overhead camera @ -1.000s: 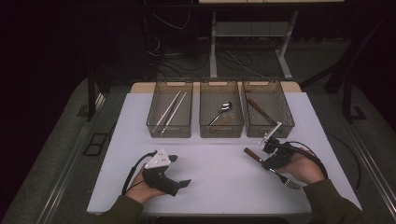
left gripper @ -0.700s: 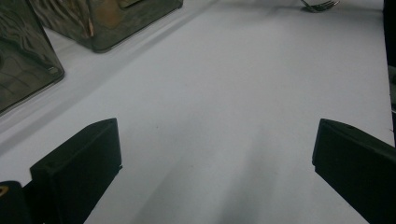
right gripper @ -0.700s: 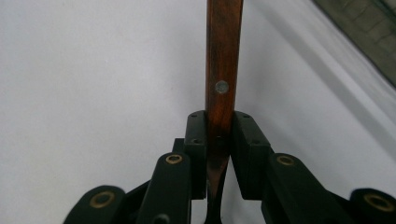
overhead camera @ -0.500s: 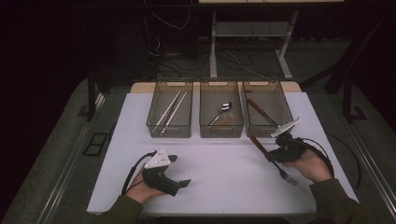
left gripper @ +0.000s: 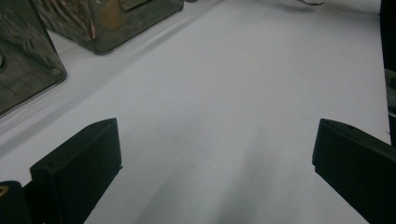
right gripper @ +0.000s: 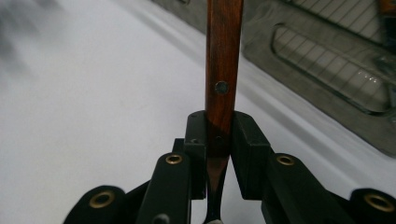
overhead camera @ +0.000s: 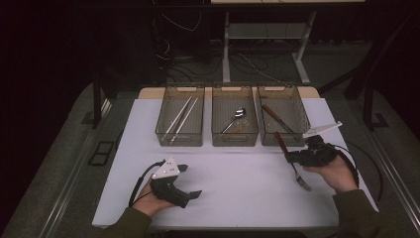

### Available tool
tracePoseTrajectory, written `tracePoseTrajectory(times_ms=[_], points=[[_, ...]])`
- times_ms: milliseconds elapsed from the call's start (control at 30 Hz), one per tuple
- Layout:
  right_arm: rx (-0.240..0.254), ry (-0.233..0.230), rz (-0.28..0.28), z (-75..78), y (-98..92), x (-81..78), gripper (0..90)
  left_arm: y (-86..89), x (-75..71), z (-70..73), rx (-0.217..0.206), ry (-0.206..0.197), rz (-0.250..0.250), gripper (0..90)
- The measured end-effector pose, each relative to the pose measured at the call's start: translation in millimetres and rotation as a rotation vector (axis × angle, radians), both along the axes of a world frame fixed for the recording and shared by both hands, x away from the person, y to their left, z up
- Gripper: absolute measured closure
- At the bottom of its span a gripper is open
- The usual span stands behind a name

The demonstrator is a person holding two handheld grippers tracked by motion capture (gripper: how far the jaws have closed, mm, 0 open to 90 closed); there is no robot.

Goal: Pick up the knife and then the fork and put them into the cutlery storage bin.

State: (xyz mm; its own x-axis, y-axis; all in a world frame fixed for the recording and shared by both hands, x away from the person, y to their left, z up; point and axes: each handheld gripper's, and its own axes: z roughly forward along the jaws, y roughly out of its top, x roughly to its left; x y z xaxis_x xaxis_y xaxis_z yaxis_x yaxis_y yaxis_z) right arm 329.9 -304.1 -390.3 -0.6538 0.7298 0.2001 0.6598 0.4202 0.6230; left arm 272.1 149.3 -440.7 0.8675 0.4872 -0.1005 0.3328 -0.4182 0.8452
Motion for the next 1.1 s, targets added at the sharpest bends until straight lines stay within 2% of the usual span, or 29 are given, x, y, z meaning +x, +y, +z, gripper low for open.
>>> tracePoseTrajectory(times_ms=[267,633,867,1100], points=[[0.054,-0.063,-0.069,3.0,-11.8,-0.2,77.6,0.0,0.1,-0.2,-0.002,0.002,0.001,0.0],[0.136,-0.151,-0.104,13.4,-20.4,-3.1,77.6,0.4,0.2,0.0,-0.002,0.005,0.007,0.0],[0.157,-0.203,-0.140,24.6,-25.5,0.0,77.6,0.8,0.4,-0.2,-0.001,0.007,0.010,0.0],[0.156,-0.245,-0.168,37.9,-29.0,4.3,77.6,0.9,1.3,-0.6,-0.003,0.005,0.014,0.0]])
